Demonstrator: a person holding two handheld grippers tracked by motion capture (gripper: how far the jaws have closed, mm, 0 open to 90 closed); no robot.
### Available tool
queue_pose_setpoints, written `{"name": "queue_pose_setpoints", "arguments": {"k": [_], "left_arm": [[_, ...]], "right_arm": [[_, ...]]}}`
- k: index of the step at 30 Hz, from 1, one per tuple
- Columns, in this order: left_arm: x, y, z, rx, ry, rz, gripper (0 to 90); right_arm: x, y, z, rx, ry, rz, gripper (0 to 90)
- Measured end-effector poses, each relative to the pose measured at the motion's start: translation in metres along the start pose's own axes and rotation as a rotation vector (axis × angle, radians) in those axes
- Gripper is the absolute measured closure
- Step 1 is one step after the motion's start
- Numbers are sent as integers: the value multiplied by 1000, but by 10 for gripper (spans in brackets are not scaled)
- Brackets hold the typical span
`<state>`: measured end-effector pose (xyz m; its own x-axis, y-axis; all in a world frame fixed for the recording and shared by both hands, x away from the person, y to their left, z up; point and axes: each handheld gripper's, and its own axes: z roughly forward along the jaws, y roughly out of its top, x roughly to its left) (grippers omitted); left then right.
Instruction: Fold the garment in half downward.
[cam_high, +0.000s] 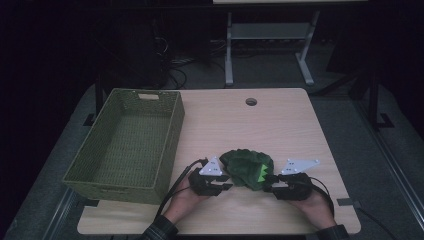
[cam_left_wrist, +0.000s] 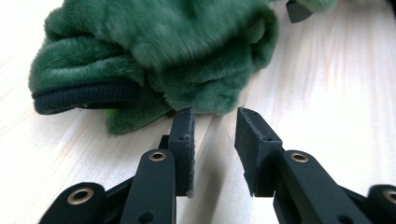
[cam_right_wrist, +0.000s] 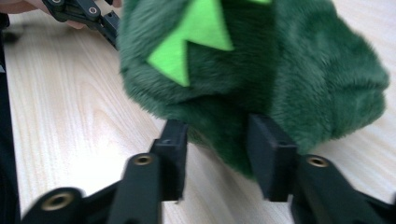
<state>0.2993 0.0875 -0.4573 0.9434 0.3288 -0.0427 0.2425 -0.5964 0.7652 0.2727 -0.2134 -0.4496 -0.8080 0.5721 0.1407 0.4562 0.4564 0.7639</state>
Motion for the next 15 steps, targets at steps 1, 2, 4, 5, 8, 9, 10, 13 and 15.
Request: {"name": "queue_pose_setpoints", "arguments": {"k": [1,2,4,5,8,9,10,13,15], "left_arm": [[-2,1,-2,-8,-2,-4,670],[-3,2,-4,-11,0,-1,669],[-5,5,-8,-22,-1,2,670],[-6,6,-11,-25,-1,2,674],[-7,10,-19,-44,0,-3,720],[-7,12,-21,-51,4,0,742],[-7,15,-24,-58,6,-5,759],[-6,21,-28,-78,4,-7,807],[-3,29,-30,-83,7,-1,834]], "right_arm": [[1,0,-3,-10,-8,-12,556],[3,0,-5,-20,-3,-10,554],[5,-1,-10,-32,-1,-12,547],[7,-2,-13,-35,6,-8,541],[9,-4,-20,-48,6,-14,540],[11,-4,-25,-57,7,-16,537],[11,-4,-28,-60,8,-17,537],[11,-1,-34,-81,-1,-13,584],[5,3,-35,-88,-12,-2,672]]}}
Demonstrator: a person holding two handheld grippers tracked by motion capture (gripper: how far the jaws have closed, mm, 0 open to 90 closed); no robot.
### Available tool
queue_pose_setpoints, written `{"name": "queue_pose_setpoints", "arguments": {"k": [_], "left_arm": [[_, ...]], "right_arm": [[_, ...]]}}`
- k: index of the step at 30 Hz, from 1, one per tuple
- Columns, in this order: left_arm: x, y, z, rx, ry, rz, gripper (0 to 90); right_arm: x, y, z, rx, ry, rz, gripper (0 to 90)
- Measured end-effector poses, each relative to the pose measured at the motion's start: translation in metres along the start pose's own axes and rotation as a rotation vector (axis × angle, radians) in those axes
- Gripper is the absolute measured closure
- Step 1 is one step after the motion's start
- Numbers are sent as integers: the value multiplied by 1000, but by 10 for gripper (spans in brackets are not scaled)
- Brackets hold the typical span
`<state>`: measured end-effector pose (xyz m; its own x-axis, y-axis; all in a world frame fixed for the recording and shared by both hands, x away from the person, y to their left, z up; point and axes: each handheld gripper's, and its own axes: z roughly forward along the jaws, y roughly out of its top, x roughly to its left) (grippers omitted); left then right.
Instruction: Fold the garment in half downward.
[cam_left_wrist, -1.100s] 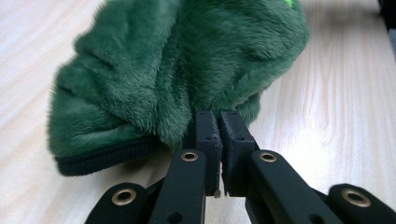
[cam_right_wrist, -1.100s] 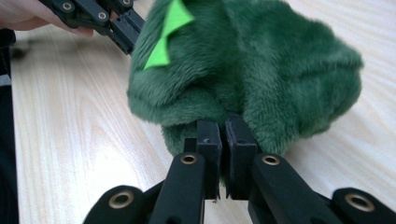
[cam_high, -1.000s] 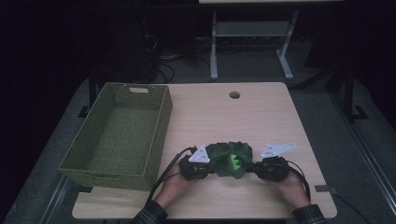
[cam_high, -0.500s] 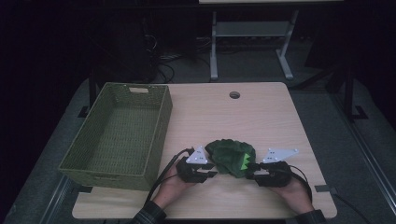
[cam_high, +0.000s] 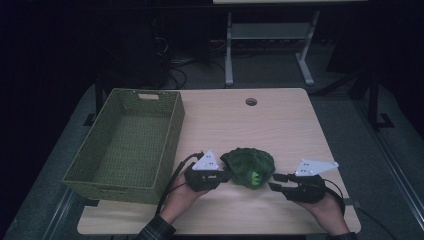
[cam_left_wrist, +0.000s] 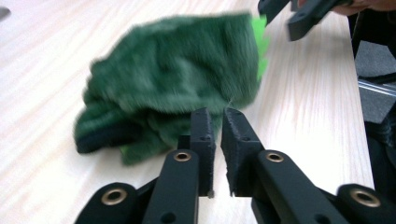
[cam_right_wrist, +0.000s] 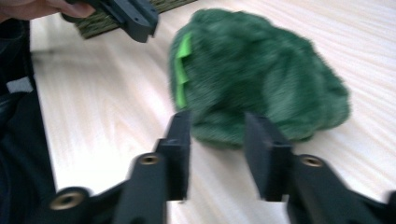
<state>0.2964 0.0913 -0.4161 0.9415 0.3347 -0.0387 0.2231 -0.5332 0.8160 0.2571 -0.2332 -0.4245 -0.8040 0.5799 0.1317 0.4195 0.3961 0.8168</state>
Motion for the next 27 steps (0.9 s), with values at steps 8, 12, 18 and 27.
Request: {"name": "queue_pose_setpoints", "arguments": {"k": [8,12,18,27], "left_arm": [[15,35,11,-34,9,6,895],[25,37,31,-7,18,-21,895],[31,21,50,86,9,-45,896],[27,-8,52,155,-9,-76,897]], "right_arm": [[-18,16,13,5,-21,10,895],[-25,19,29,50,-21,18,896],[-29,13,48,127,8,34,897],[-20,8,61,175,57,25,898]]}}
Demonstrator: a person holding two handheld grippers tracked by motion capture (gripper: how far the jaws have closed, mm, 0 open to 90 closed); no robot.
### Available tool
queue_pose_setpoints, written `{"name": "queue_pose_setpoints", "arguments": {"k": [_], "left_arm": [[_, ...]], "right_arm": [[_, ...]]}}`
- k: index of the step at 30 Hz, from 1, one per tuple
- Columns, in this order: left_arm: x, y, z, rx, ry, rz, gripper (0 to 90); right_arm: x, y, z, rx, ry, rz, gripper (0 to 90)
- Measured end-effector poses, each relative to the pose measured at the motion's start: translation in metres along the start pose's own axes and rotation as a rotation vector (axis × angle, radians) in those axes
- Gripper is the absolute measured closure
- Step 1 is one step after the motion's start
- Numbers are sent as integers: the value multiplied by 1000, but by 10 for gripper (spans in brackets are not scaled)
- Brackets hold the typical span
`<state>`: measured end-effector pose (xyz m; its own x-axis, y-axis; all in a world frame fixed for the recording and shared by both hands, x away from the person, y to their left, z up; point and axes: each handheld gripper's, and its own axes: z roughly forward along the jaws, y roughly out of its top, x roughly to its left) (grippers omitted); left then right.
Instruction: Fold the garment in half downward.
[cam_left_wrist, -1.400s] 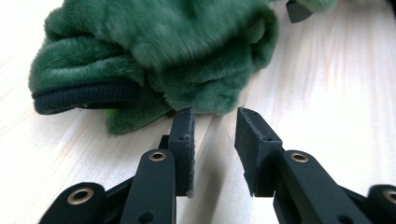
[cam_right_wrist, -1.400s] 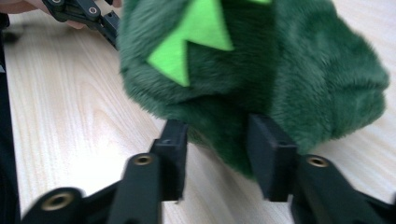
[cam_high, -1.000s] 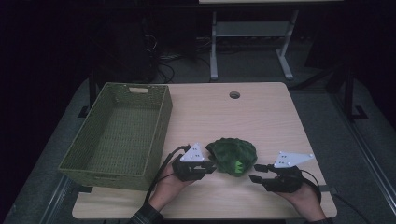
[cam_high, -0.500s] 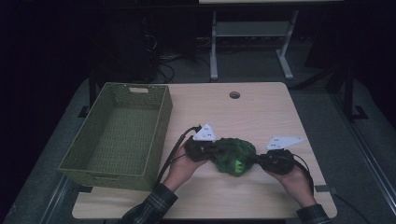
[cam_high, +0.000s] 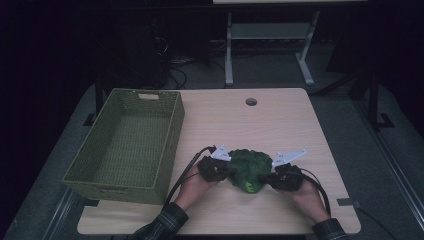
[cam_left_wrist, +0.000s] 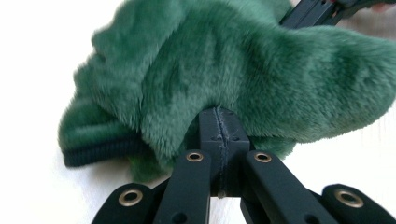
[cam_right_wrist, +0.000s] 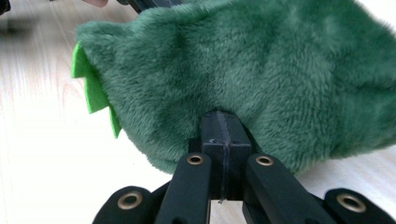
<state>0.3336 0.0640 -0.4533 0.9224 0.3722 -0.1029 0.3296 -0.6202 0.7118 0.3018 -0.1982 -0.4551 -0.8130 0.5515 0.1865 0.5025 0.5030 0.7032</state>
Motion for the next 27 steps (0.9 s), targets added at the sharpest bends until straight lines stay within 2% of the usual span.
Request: {"name": "queue_pose_setpoints", "arguments": {"k": [3,6,8,11,14,16,22,27], "left_arm": [[0,-6,3,19,-1,-4,897],[0,-10,7,62,29,22,897],[1,-11,7,56,27,17,897],[1,-10,9,42,42,10,897],[3,-9,9,48,44,20,897],[2,-8,5,31,45,13,897],[-2,-1,-12,-20,34,-1,897],[-15,2,-23,-37,4,-10,897]], "right_arm": [[2,-4,5,28,9,4,898],[2,-6,8,40,13,8,898],[2,-7,10,43,17,11,899],[1,-11,12,20,29,30,899],[2,-10,10,21,24,26,898],[3,-9,5,3,16,15,898],[5,5,-31,-123,-13,-10,897],[-6,17,-43,-159,-63,-10,898]]}}
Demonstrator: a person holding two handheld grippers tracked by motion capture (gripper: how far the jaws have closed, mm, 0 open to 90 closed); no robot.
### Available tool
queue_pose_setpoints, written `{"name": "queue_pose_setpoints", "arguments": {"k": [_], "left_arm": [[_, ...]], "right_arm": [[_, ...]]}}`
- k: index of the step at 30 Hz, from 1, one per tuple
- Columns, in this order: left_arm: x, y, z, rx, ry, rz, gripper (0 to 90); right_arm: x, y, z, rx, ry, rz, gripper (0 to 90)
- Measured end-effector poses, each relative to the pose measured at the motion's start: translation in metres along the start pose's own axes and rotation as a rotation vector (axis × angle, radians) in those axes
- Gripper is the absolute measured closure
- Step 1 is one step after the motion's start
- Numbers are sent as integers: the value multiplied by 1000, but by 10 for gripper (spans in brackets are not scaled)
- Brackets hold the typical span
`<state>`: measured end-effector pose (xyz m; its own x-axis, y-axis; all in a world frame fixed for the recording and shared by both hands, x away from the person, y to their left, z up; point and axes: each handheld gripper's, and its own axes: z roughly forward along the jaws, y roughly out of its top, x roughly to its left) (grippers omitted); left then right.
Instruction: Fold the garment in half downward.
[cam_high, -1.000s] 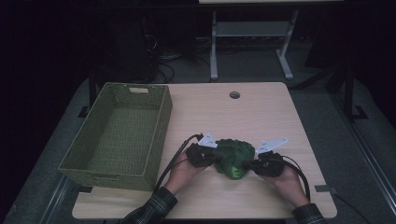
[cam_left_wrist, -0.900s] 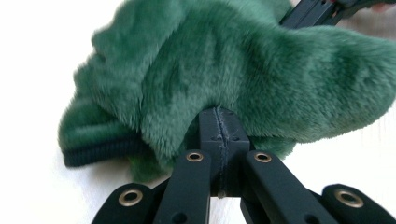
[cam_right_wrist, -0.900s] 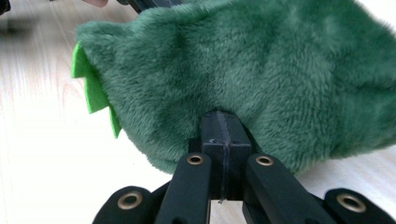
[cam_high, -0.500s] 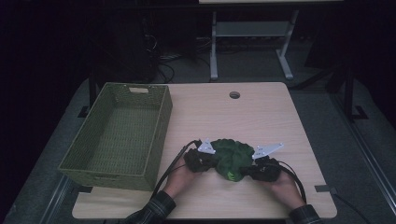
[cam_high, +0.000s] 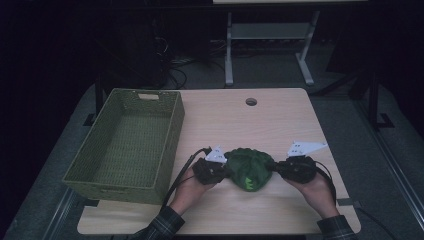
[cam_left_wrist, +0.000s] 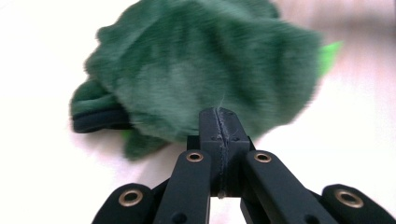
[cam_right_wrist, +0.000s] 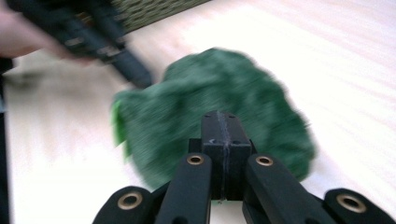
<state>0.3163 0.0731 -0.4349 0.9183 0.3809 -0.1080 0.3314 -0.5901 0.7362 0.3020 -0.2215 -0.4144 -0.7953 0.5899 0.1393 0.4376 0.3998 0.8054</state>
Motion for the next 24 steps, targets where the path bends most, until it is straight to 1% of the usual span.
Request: {"name": "queue_pose_setpoints", "arguments": {"k": [3,5,6,7,8,9,11,12,13,14,16,17,18,19,21,22,24], "left_arm": [[-8,0,-4,-1,-26,6,897],[-14,0,-6,-7,-51,8,897],[-16,-1,-6,-12,-56,9,897],[-19,-1,-5,-13,-67,3,896],[-21,-2,-4,-11,-75,10,897],[-24,-2,-2,-8,-82,10,897],[-27,-3,2,-4,-94,13,896],[-28,-3,3,-3,-98,8,897],[-28,-3,5,1,-103,17,896],[-29,-3,7,5,-107,18,897],[-31,-3,12,15,-110,28,896],[-30,-3,15,21,-109,29,896],[-29,-4,18,26,-107,29,896],[-28,-4,20,24,-107,17,896],[-25,-5,24,29,-99,17,896],[-24,-5,26,23,-99,7,896],[-22,-5,28,22,-94,1,896]], "right_arm": [[-13,8,5,8,-30,7,898],[-20,12,10,5,-37,16,898],[-25,16,13,17,-48,15,898],[-27,18,16,19,-56,20,898],[-31,20,19,12,-58,22,898],[-34,23,22,16,-60,30,898],[-40,28,28,24,-81,23,898],[-44,31,32,25,-82,31,898],[-47,33,34,31,-88,32,898],[-49,35,37,38,-100,33,898],[-55,37,42,30,-103,40,898],[-58,38,46,51,-105,46,898],[-62,38,52,69,-118,45,898],[-64,37,55,77,-115,52,898],[-67,36,61,97,-115,59,898],[-69,34,63,106,-113,64,898],[-70,32,67,119,-107,67,898]]}}
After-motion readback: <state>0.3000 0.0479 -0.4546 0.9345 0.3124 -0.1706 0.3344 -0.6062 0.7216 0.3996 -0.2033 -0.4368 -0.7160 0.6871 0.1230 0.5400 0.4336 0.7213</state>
